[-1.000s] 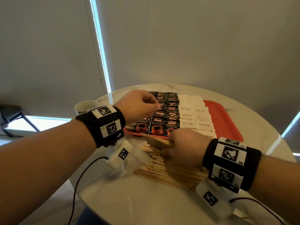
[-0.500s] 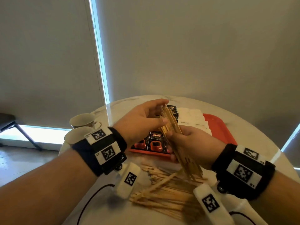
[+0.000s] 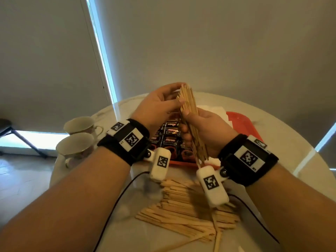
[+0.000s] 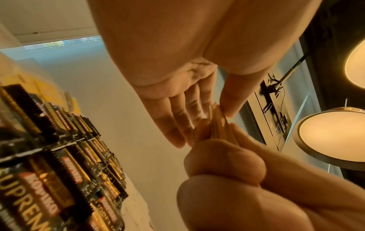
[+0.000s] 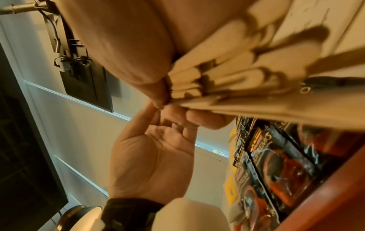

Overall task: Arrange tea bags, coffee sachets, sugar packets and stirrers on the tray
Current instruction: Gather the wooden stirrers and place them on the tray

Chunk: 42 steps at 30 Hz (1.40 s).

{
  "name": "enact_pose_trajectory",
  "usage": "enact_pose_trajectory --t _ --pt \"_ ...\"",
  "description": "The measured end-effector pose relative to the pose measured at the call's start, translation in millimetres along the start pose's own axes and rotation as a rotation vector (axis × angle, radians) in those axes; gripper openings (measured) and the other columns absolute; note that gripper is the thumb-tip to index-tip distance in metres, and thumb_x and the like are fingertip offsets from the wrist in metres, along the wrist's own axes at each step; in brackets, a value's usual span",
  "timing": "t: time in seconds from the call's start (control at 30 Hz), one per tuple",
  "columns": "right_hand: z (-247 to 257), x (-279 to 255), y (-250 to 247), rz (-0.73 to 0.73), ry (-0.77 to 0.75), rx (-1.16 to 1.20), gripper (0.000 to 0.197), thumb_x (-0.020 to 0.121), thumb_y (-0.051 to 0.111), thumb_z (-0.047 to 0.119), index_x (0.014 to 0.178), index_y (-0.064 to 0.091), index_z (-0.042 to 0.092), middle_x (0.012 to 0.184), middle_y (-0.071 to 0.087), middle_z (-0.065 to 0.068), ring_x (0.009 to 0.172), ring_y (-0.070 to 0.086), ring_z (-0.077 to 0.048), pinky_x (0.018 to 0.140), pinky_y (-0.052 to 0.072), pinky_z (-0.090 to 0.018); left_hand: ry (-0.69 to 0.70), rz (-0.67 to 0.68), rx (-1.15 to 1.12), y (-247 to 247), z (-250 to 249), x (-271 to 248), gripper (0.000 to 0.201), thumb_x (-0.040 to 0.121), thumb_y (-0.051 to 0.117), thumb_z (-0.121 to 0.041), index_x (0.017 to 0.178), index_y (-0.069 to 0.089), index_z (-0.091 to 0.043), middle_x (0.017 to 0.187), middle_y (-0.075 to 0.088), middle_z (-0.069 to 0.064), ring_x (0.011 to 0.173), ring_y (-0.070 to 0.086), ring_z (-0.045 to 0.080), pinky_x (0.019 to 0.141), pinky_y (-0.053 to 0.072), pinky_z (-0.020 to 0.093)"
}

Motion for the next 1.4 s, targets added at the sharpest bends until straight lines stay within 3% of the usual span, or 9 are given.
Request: enact_pose_trajectory --t 0.1,0.23,0.4,0.57,0.7,0.87,1.1,1.27,1.4 --pt "-0.6 4.8 -0.6 0.007 -0.016 0.054 0.022 0.108 0.046 0.03 0.118 0.056 0.013 0.074 0.058 -0.002 0.062 0.054 -0.016 0.063 0.049 -0.034 0.004 0.006 0.014 1.8 -5.3 0.8 0.046 0.102 0.054 0.004 0.143 0.056 -0.015 0.126 0.071 0.004 0.103 0.074 0.014 0.079 0.059 0.026" --pt "2.7 9.2 3.1 0.032 -0.013 0.201 0.022 0.107 0.047 0.027 0.12 0.054 0.011 0.076 0.057 -0.005 0.062 0.055 -0.017 0.062 0.053 -0.035 0.048 0.031 0.054 2.0 -18.3 5.3 0.052 0.102 0.051 0.006 0.149 0.049 -0.016 0.137 0.067 0.008 0.117 0.07 0.019 0.087 0.059 0.031" --pt "1.9 14.4 7.3 0.045 0.0 0.26 0.024 0.107 0.048 0.031 0.119 0.053 0.011 0.076 0.055 -0.004 0.061 0.053 -0.016 0.06 0.049 -0.032 0.086 0.026 0.107 -3.6 -16.5 11.3 0.045 0.104 0.053 -0.002 0.147 0.053 -0.016 0.14 0.065 0.006 0.122 0.068 0.018 0.091 0.06 0.033" --pt "3.7 20.9 15.7 0.081 0.002 0.294 0.027 0.105 0.05 0.041 0.112 0.05 0.015 0.072 0.05 -0.002 0.055 0.044 -0.012 0.051 0.042 -0.025 0.122 0.008 0.053 -8.8 -13.2 19.3 0.038 0.101 0.058 -0.003 0.139 0.056 -0.006 0.134 0.066 0.016 0.121 0.068 0.031 0.095 0.059 0.043" --pt "-1.5 25.7 16.5 0.145 0.012 0.263 0.017 0.102 0.059 0.026 0.093 0.048 0.016 0.068 0.042 0.0 0.052 0.038 -0.009 0.047 0.038 -0.019 0.112 0.03 -0.06 -6.9 -5.2 23.9 0.039 0.1 0.059 0.002 0.138 0.052 -0.001 0.126 0.069 0.017 0.114 0.071 0.032 0.093 0.059 0.04" --pt "-8.8 28.6 13.5 0.212 0.048 0.283 0.014 0.101 0.06 0.019 0.09 0.052 0.016 0.065 0.043 0.0 0.049 0.041 -0.008 0.046 0.041 -0.019 0.098 0.07 -0.129 -0.5 2.9 22.4 0.05 0.101 0.058 0.0 0.149 0.048 -0.011 0.129 0.071 0.011 0.117 0.071 0.029 0.092 0.059 0.037" --pt "-9.4 22.9 17.1 0.256 0.035 0.223 0.022 0.094 0.065 0.032 0.082 0.055 0.017 0.055 0.041 0.003 0.042 0.039 -0.009 0.043 0.039 -0.022 0.103 0.103 -0.108 -3.3 5.8 8.4 0.034 0.101 0.058 -0.025 0.131 0.063 -0.008 0.127 0.071 0.014 0.118 0.069 0.034 0.095 0.059 0.045" --pt "44.9 28.5 1.8 0.204 -0.274 0.321 0.037 0.098 0.059 0.037 0.066 0.051 0.018 0.053 0.035 0.002 0.04 0.035 -0.01 0.043 0.036 -0.023 -0.216 0.162 -0.435 4.1 24.1 3.4 0.077 0.1 0.037 -0.065 0.145 0.055 -0.006 0.124 0.07 0.018 0.095 0.074 0.025 0.078 0.06 0.037" --pt "79.3 35.9 -10.8 0.112 -0.453 0.375 0.038 0.083 0.065 0.042 0.065 0.042 0.017 0.052 0.035 0.002 0.043 0.036 -0.012 0.048 0.038 -0.027 -0.433 0.195 -0.499 9.8 48.1 3.8 0.093 0.095 0.029 -0.082 0.14 0.06 -0.007 0.131 0.069 0.02 0.123 0.065 0.041 0.11 0.047 0.056"
Point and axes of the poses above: each hand's wrist, its own x-axis towards the middle knuckle, its own y-axis out of the palm, z = x × y, the point moved 6 cm from there along x, towards the middle knuckle
